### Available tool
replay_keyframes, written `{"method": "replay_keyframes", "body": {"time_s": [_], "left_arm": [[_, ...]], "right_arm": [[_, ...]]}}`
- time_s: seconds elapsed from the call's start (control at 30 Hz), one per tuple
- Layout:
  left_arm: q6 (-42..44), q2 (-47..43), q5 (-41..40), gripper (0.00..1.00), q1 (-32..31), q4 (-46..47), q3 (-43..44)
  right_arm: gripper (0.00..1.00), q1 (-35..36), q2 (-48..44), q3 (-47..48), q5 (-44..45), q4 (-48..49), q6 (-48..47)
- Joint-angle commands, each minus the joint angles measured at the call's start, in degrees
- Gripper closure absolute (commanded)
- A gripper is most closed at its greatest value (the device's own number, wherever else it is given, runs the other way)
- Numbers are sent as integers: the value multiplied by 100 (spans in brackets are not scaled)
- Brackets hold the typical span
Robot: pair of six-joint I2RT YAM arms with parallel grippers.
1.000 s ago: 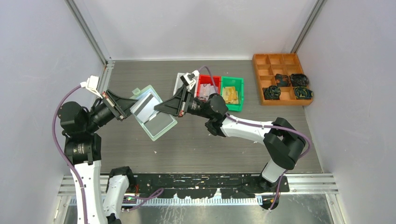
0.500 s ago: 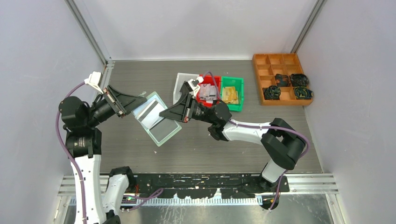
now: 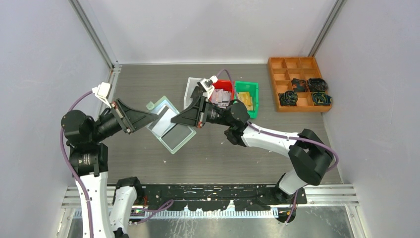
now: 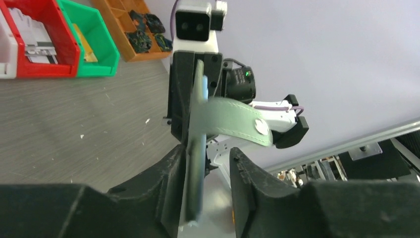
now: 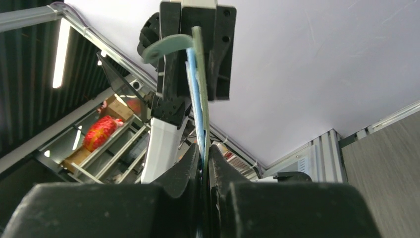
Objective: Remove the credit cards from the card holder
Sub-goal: Remove the credit card from the card holder.
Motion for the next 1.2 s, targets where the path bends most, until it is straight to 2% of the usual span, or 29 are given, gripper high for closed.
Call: {"method": "replay_keyframes", "body": {"time_s": [0.0,0.07,0.13,0.23,0.33,0.43,0.5,0.6,0.77,0.83,0.9,0.97,1.03,1.1,1.17], "left_arm": [[1191,-121,297,57,-16,-727,150],[1775,-75,194,55,-16,-1234,222],[1985,-16,185,56,-16,-1374,196],[1922,68,282,62,-14,-1291,191],[1726,125,343,74,-18,-991,198],[1505,175,419,79,-22,-771,178],[1465,165,413,79,-15,-734,110],[1370,96,472,70,-21,-662,-91],[1246,52,735,64,-20,-499,-295],[1252,85,822,67,-14,-457,-281],[1272,128,835,78,-18,-421,-249],[1312,178,765,88,-19,-428,-206],[1457,202,606,96,-18,-510,-196],[1795,246,374,100,-14,-794,-140],[2184,322,26,100,-20,-1172,-32]], "right_arm": [[98,-63,-466,570,-154,-828,-699],[98,-65,-482,663,-236,-1031,-762],[99,-60,-496,716,-333,-1146,-794],[99,-57,-522,809,-488,-1388,-916],[98,-55,-481,948,-685,-1575,-976],[95,-52,-395,1101,-866,-1674,-995],[95,-52,-347,1180,-922,-1681,-976],[94,-52,-301,1249,-954,-1704,-976],[95,-52,-288,1341,-997,-1841,-1058],[95,-58,-272,1372,-1031,-1892,-1079],[94,-54,-250,1413,-1048,-1946,-1087],[88,-53,-239,1460,-1054,-2110,-1143],[76,-83,-239,1526,-1009,-2443,-1232],[53,-227,-317,1566,-938,-2808,-1312],[44,-481,-514,1495,-761,-3087,-1395]]}}
